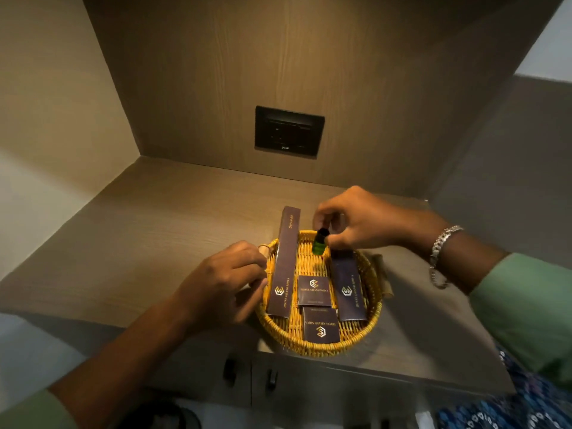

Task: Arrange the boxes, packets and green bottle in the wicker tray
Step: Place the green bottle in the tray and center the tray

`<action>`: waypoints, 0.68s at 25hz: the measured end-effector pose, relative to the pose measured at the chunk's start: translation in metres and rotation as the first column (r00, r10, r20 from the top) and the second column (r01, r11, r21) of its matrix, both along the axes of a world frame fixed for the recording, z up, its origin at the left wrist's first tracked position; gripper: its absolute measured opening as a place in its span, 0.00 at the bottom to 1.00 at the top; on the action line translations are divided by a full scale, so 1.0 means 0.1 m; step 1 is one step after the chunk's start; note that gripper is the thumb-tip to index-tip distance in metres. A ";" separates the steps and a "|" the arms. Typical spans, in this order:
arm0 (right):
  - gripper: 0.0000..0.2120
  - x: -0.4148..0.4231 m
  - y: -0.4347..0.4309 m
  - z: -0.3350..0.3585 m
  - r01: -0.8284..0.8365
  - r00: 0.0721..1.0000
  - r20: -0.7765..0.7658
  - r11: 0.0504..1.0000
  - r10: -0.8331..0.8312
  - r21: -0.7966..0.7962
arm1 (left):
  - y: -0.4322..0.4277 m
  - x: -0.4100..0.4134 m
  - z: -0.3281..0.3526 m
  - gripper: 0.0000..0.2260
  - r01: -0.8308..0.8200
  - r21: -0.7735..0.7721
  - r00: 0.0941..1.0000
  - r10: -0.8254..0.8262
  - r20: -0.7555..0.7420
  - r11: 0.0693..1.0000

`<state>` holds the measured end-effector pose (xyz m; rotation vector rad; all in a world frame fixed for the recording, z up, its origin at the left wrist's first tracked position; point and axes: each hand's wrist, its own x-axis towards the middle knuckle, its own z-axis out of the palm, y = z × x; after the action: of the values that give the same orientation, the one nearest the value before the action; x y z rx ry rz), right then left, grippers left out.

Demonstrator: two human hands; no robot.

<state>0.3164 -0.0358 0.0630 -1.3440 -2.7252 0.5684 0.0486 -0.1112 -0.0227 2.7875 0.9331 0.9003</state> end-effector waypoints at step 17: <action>0.08 0.43 -1.16 -0.57 0.664 0.667 -0.518 0.743 -0.536 0.086 | -0.15 0.01 -0.09 0.09 -0.128 -0.148 0.986 0.142 0.089 0.981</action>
<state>0.3596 -0.1515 0.0063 -1.6522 -1.7351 0.3672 0.0493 -0.1267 -0.0320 2.5624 1.1344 0.9396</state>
